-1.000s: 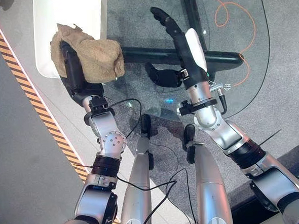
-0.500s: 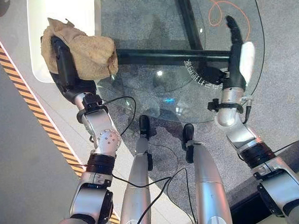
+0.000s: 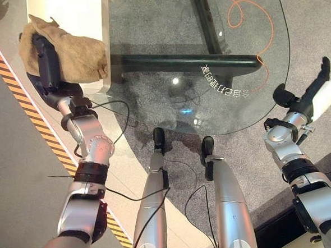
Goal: Wipe the table with a cloth and put it in the basket.
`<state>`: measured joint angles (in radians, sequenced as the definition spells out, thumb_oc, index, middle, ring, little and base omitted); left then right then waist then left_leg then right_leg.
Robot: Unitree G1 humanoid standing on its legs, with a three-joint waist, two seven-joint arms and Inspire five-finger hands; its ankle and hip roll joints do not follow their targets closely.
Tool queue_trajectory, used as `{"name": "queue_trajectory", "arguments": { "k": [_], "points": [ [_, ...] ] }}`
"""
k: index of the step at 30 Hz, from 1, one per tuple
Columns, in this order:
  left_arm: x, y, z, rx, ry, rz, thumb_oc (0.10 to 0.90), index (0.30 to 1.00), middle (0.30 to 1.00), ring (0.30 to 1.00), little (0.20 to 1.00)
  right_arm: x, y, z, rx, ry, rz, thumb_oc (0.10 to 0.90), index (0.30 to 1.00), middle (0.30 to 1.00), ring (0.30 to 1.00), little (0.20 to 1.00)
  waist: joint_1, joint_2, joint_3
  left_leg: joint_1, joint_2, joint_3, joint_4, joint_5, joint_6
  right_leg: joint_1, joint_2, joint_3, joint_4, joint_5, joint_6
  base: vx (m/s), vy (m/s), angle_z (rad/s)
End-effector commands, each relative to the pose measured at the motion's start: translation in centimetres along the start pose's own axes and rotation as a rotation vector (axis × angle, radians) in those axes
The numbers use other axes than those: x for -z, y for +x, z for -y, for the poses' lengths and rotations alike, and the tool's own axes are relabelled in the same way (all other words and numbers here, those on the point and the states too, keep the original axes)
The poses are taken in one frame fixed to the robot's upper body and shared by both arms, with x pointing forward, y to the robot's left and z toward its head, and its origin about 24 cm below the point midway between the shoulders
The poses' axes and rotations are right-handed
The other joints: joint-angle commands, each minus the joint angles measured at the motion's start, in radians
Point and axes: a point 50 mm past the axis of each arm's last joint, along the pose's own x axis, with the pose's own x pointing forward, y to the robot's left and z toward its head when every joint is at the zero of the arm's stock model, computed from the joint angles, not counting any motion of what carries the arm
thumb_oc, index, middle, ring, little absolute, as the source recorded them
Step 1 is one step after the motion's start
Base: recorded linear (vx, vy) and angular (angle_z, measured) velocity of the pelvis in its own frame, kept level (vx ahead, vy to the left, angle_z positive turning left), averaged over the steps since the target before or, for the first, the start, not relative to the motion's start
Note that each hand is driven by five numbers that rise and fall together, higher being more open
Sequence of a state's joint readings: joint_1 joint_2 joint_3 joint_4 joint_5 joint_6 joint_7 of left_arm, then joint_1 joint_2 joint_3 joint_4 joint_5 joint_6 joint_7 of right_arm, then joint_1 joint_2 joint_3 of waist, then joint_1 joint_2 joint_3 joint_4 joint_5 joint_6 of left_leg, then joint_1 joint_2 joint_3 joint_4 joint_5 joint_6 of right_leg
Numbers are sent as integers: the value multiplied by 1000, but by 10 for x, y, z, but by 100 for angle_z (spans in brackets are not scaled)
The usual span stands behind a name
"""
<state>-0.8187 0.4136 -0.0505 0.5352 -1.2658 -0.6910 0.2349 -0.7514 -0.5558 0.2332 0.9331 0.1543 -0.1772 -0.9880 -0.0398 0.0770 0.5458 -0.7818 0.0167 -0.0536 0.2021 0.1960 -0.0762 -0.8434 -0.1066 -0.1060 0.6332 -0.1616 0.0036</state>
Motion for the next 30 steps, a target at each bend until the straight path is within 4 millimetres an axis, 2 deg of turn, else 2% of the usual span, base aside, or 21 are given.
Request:
{"name": "queue_trajectory", "arguments": {
  "k": [1, 5, 10, 16, 24, 30],
  "points": [
    [-60, 36, 53, 166, -22, 299, 100, 300, 300, 300, 200, -7, 30, 28, 152, 61, 19, 800, 900, 900, 900, 900, 10, -39, -26, 58, -81, 72, 125, -231, 68, 76, 86, 27, -226, 89, 38, -20, -2, -5],
    [-66, 43, 59, 138, 7, 324, 100, 300, 300, 300, 200, 10, 29, 32, 147, 26, -41, 800, 900, 900, 900, 900, 10, -40, -26, 57, -78, 73, 125, -231, 67, 77, 87, 28, -229, 89, 38, 0, 0, 0],
    [-76, 55, 72, 86, 123, 381, 100, 300, 300, 300, 200, 31, 25, 34, 117, -40, -112, 800, 900, 900, 900, 900, 3, -41, -26, 58, -72, 76, 125, -231, 67, 79, 86, 28, -233, 91, 35, 0, 0, 0],
    [-82, 65, 82, 26, 367, 452, 100, 300, 300, 300, 200, 50, 17, 34, 37, -143, -171, 800, 900, 900, 900, 900, -6, -36, -26, 46, -67, 83, 127, -223, 65, 68, 83, 27, -237, 96, 29, 0, 0, 0],
    [-83, 74, 74, -78, 594, 479, 100, 300, 300, 300, 200, 79, 0, 36, -66, -258, -240, 800, 900, 900, 900, 900, -17, -31, -26, 50, -63, 85, 123, -227, 63, 66, 87, 31, -232, 85, 26, 1, 4, 0],
    [-82, 79, 64, -140, 722, 455, 100, 300, 300, 300, 200, 87, -15, 25, -179, -330, -222, 800, 900, 900, 900, 900, -26, -28, -26, 43, -65, 87, 114, -214, 62, 52, 92, 36, -234, 92, 21, 0, 0, 0]
  ]
}}
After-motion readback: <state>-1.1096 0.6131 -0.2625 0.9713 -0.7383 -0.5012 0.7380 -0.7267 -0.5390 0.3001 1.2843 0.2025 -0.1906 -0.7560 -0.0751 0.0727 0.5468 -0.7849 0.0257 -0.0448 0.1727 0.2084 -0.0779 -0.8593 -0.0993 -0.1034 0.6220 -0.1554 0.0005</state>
